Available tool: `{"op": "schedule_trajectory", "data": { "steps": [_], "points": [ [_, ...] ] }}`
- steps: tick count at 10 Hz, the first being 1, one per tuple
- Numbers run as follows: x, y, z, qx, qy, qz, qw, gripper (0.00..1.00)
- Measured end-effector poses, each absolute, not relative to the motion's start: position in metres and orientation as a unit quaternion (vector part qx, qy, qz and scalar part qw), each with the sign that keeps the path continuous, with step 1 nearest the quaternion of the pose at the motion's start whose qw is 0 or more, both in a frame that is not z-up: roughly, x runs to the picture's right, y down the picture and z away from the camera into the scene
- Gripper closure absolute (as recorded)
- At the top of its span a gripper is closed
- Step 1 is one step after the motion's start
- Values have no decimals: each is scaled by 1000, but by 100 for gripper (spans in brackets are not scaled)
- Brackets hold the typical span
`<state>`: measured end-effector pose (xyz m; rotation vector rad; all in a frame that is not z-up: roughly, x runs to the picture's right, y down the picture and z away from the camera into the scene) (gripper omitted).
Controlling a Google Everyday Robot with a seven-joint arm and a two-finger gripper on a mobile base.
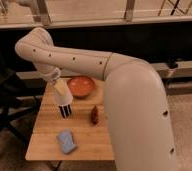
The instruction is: Place the ceramic cup over the eraser
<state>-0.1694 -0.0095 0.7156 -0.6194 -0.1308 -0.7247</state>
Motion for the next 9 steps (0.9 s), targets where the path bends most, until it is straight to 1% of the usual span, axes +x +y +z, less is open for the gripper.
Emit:
{"op": "schedule_trajectory", "data": {
  "steps": [4,9],
  "points": [
    [-169,-12,728,-307,-61,-342,886,100],
    [-161,5,730,-317,-77,-337,883,100]
  ]
}}
